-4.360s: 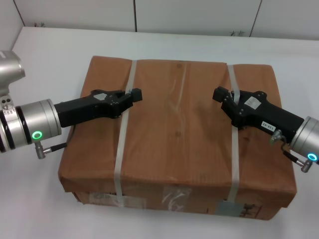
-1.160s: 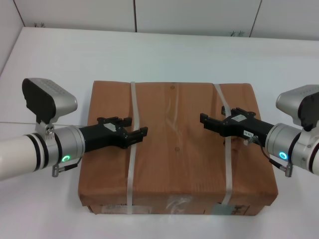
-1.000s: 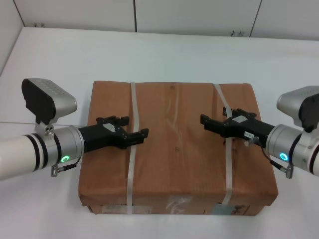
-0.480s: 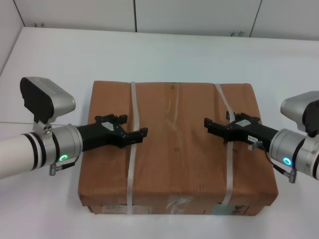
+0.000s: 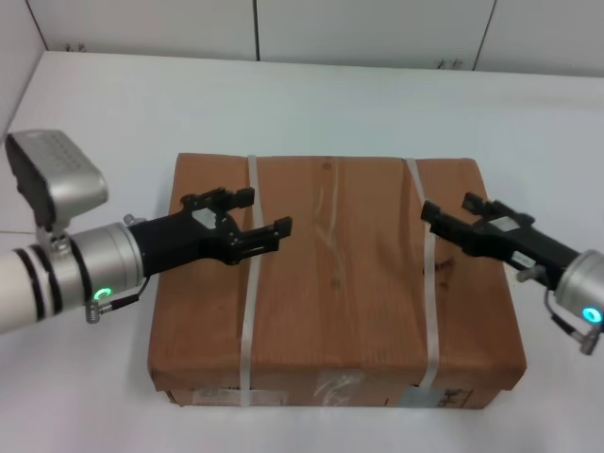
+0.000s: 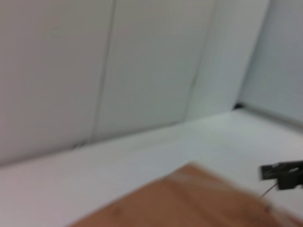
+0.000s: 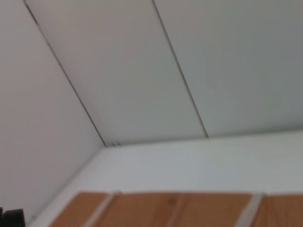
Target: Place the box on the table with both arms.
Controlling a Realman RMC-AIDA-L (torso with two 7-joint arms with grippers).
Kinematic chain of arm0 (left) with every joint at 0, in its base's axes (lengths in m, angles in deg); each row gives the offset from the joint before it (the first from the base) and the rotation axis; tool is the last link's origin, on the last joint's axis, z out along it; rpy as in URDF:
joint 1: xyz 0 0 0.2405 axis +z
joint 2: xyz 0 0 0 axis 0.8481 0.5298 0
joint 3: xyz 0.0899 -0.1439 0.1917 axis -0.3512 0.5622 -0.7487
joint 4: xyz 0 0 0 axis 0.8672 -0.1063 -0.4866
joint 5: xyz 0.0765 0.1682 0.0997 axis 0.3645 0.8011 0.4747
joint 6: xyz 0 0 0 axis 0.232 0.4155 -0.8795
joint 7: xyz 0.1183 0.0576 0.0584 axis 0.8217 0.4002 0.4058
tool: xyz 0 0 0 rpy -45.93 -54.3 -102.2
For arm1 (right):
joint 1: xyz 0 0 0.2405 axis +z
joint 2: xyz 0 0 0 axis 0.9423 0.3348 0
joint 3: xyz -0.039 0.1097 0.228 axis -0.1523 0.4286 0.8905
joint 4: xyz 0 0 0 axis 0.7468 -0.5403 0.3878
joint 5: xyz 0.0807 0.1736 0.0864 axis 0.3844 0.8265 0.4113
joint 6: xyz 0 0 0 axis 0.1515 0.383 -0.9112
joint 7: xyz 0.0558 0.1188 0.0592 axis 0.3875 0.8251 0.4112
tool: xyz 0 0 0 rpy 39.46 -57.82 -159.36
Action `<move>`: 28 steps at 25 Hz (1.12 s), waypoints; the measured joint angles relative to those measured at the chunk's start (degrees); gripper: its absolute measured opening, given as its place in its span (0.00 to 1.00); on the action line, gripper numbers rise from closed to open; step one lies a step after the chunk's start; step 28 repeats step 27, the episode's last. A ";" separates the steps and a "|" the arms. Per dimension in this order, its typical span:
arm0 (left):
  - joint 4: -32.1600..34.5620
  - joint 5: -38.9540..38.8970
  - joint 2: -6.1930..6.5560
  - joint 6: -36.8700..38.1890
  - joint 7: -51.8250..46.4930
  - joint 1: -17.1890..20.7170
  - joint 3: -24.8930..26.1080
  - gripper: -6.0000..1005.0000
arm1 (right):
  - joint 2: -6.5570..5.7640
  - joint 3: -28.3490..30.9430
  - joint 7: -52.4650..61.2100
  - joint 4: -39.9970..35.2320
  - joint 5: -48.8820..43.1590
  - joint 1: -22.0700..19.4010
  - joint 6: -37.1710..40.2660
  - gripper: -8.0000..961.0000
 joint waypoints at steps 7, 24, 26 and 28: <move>1.81 0.33 3.68 19.44 -1.28 0.48 0.81 0.78 | -0.39 -8.18 -0.67 -12.45 -2.15 -0.71 27.21 0.89; 1.36 0.48 6.95 35.16 -2.53 -1.16 0.77 0.78 | -0.54 -18.90 0.18 -20.42 -1.73 1.69 45.71 0.89; 1.31 0.51 6.80 34.43 -2.38 -1.14 0.77 0.78 | -0.49 -18.92 0.05 -20.43 -1.70 1.69 45.49 0.89; 1.12 0.54 6.68 33.98 -2.24 -1.13 0.76 0.78 | -0.45 -18.92 0.02 -20.43 -1.67 1.69 45.35 0.89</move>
